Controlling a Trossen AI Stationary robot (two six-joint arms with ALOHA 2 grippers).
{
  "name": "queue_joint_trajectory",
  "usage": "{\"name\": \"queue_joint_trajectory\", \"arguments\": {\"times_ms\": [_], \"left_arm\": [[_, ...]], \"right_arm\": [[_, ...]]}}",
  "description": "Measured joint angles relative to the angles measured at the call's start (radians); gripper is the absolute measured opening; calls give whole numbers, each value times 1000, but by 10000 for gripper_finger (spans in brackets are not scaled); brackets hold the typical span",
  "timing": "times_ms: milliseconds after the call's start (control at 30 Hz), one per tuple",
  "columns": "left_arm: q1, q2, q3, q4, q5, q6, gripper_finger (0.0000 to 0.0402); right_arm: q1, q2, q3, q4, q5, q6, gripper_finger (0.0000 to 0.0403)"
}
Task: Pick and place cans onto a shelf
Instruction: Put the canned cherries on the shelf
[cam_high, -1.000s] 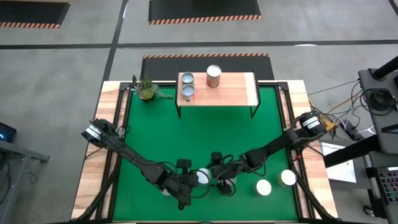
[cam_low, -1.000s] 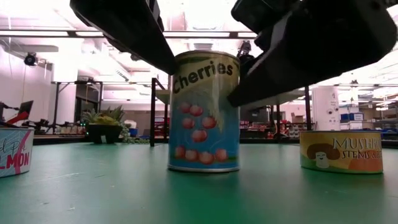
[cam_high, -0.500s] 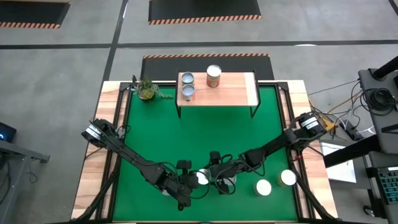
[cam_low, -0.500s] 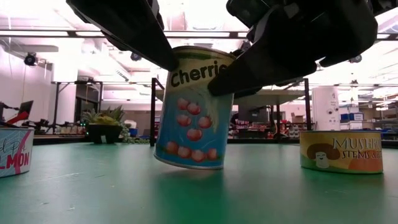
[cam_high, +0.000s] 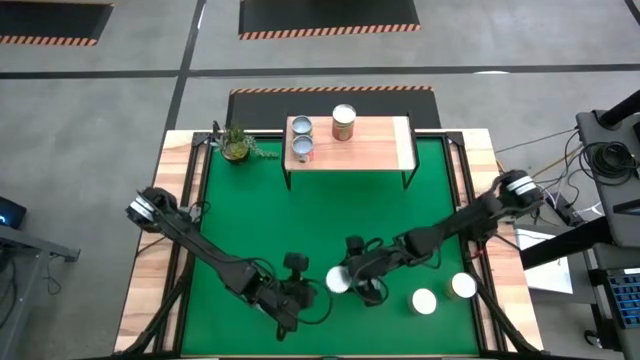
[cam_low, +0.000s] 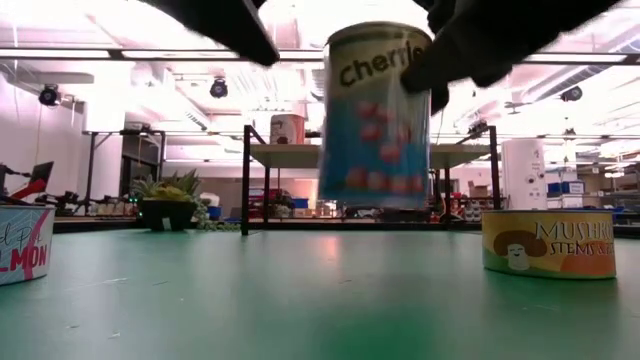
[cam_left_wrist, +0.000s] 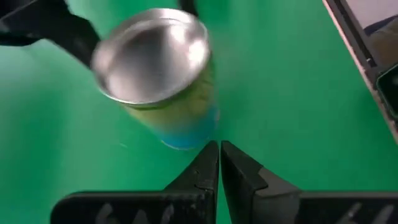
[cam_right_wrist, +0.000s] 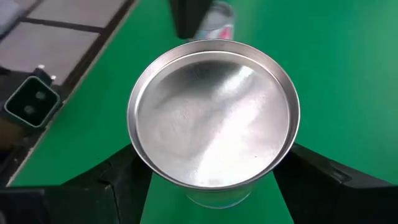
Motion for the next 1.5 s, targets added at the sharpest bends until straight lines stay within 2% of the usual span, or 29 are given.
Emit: {"name": "queue_joint_trajectory", "arguments": {"times_ms": [233,400,533,633,767,1100,1300,1500], "left_arm": [[16,-103,1,22,-94,275,0],[57,-159,0,64,-94,456,0],[107,-183,-12,68,-50,525,0],[150,-207,-41,124,2,551,0],[189,-250,-118,223,13,585,0],[205,-440,-299,343,5,544,0],[205,-519,-346,362,4,508,0],[205,-523,-361,366,4,506,0]], "right_arm": [[-114,-213,56,-290,15,4,276],[-250,-308,140,-443,16,-71,276],[-371,-327,239,-560,18,-145,276],[-453,-319,304,-605,15,-202,276],[-556,-291,379,-650,4,-281,276],[-810,-202,397,-661,-235,-365,277],[-858,-155,402,-657,-281,-380,277],[-865,-141,410,-653,-280,-396,279]]}}
